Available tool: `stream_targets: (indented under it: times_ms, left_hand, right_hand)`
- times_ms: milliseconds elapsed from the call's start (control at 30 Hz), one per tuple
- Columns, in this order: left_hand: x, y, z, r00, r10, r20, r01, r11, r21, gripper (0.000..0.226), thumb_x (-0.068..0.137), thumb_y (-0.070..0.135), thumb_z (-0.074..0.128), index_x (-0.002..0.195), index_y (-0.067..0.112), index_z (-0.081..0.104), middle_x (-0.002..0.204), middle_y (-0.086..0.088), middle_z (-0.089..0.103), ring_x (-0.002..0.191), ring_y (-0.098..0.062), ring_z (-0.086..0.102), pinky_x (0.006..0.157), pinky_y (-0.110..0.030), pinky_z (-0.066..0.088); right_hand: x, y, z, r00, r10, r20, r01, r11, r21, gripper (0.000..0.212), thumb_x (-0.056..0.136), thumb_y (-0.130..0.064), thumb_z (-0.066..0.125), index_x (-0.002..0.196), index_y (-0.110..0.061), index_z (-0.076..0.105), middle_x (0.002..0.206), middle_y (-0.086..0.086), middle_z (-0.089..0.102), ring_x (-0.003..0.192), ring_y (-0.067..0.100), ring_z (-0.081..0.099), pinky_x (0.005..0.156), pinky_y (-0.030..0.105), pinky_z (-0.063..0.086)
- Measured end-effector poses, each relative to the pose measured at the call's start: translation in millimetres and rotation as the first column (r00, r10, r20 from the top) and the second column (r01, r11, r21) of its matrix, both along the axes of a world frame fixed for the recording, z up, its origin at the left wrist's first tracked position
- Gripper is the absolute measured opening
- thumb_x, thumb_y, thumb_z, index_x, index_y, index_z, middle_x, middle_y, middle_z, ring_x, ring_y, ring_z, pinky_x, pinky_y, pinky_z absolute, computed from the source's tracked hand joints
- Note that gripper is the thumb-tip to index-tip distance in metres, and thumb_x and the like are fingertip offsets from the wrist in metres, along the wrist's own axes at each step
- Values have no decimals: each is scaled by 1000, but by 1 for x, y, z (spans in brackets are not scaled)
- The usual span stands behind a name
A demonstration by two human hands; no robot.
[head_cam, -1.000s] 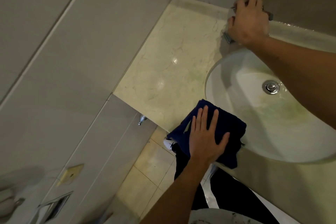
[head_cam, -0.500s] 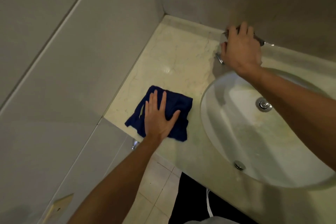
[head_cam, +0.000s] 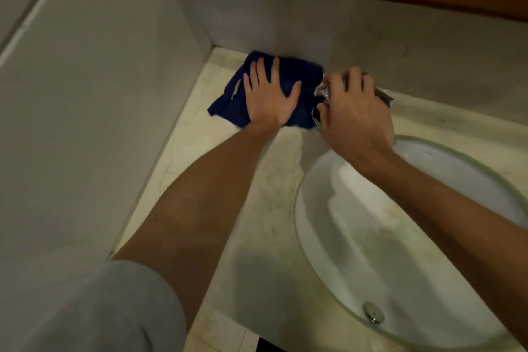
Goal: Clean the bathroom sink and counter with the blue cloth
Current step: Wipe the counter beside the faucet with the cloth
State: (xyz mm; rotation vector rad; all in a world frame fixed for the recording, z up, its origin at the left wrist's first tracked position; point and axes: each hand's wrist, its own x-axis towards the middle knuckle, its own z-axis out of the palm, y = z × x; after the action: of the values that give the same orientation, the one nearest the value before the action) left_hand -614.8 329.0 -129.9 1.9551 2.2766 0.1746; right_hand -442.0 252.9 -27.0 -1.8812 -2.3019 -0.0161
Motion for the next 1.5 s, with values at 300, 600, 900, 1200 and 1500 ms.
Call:
stream_targets:
  times_ms: [300, 600, 900, 1200, 1500]
  left_hand:
    - [31, -29, -4, 999, 17, -48, -17, 1000, 4, 74, 102, 57, 23, 163, 16, 16, 168, -19, 17, 156, -35, 12, 126, -51, 7]
    - [50, -134, -5, 982, 187, -19, -187, 982, -11, 73, 102, 54, 23, 163, 13, 16, 167, -23, 17, 156, -36, 14, 126, -52, 8]
    - [64, -264, -4, 987, 159, -22, -160, 986, -53, 68, 106, 48, 28, 164, 19, 7, 171, -14, 6, 158, -30, 6, 128, -46, 6]
    - [-41, -306, 1, 982, 185, 40, -182, 981, -65, 70, 104, 57, 26, 164, 24, 13, 172, -7, 6, 159, -24, 3, 129, -46, 7]
    - [-49, -89, 6, 980, -191, 60, 192, 981, 3, 66, 105, 55, 30, 162, 22, 25, 169, -11, 21, 156, -30, 16, 127, -45, 10]
  right_hand:
    - [-2, 1, 2, 999, -10, -32, 9, 1000, -16, 40, 101, -34, 48, 133, -10, 49, 129, 19, 50, 114, 38, 51, 71, 45, 50]
    - [-2, -2, 6, 999, 19, -25, -19, 1000, -10, 39, 99, -30, 53, 128, -4, 49, 127, 23, 49, 114, 41, 51, 70, 45, 48]
    - [1, -2, 8, 998, 40, -42, -41, 999, -35, 40, 100, -30, 52, 131, -5, 49, 126, 23, 50, 113, 39, 52, 77, 47, 52]
    - [-1, -1, 12, 1000, 18, -2, -18, 996, -86, 41, 101, -30, 51, 133, -5, 46, 129, 22, 48, 116, 39, 50, 78, 44, 49]
    - [-2, -1, 12, 999, -4, 32, 7, 995, -103, 39, 100, -32, 52, 131, -9, 47, 127, 20, 50, 114, 37, 52, 73, 43, 55]
